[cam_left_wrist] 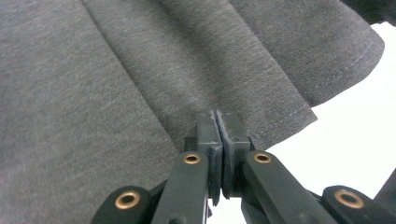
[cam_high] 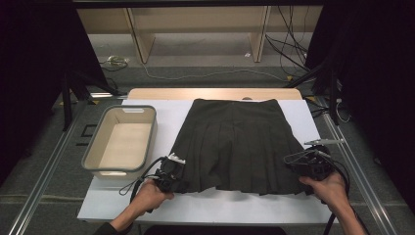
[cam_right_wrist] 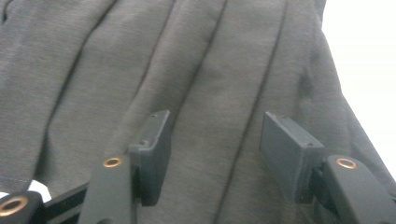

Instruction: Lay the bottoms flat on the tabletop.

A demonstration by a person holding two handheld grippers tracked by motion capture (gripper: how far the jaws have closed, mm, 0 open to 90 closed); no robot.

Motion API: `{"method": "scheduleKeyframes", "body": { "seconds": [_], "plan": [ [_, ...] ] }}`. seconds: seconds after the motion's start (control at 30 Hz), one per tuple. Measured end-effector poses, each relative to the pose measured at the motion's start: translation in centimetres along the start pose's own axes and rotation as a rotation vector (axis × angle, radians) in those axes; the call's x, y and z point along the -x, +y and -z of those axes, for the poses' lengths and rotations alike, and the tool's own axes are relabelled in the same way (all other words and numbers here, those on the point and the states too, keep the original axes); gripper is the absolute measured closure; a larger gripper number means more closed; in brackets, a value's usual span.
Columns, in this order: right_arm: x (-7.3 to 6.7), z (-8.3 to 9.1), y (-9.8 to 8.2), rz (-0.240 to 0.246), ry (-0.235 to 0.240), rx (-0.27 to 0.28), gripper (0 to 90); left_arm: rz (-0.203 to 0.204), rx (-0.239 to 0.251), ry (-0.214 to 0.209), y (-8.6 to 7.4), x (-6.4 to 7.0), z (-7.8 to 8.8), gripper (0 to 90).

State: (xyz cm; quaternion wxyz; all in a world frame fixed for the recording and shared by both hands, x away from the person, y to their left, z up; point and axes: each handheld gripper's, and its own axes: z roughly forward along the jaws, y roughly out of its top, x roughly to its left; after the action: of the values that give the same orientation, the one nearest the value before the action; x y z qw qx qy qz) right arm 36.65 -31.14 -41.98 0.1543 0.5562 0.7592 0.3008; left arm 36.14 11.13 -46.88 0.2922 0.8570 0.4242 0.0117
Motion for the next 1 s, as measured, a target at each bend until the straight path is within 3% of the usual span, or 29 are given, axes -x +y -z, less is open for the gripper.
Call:
{"method": "scheduleKeyframes", "body": {
  "seconds": [0.13, 0.2, 0.43, 0.57, 0.63, 0.73, 0.87, 1.0],
  "plan": [
    [-0.8, -0.2, 0.2, 0.020, 0.008, 0.001, 43.9, 0.033, 0.018, -0.052, 0.0, 0.4, 0.2, 88.4],
    [-1.1, -0.2, 0.2, 0.024, 0.012, 0.002, 43.8, 0.014, 0.021, -0.036, 0.1, 0.7, 0.2, 88.3],
    [-2.3, -0.5, 0.6, 0.038, 0.044, 0.012, 42.9, 0.034, 0.020, -0.076, 0.1, 1.0, 0.1, 88.3],
    [-3.0, -0.6, 0.9, 0.043, 0.060, 0.022, 42.3, -0.003, 0.012, -0.068, 0.2, 1.6, -0.1, 87.9],
    [-3.3, -0.6, 1.0, 0.049, 0.066, 0.027, 41.3, 0.019, 0.017, -0.080, 0.2, 1.2, 0.1, 86.1],
    [-3.7, -0.6, 1.0, 0.055, 0.078, 0.039, 39.6, 0.028, 0.031, -0.097, 0.1, 0.7, 0.7, 73.4],
    [-4.1, -0.7, 1.2, 0.058, 0.091, 0.053, 37.6, 0.022, 0.062, -0.059, 0.2, 0.4, 1.9, 58.4],
    [-4.7, -0.8, 1.6, 0.064, 0.105, 0.068, 35.3, 0.054, 0.103, -0.035, 0.3, -0.3, 3.0, 45.5]
  ]
}}
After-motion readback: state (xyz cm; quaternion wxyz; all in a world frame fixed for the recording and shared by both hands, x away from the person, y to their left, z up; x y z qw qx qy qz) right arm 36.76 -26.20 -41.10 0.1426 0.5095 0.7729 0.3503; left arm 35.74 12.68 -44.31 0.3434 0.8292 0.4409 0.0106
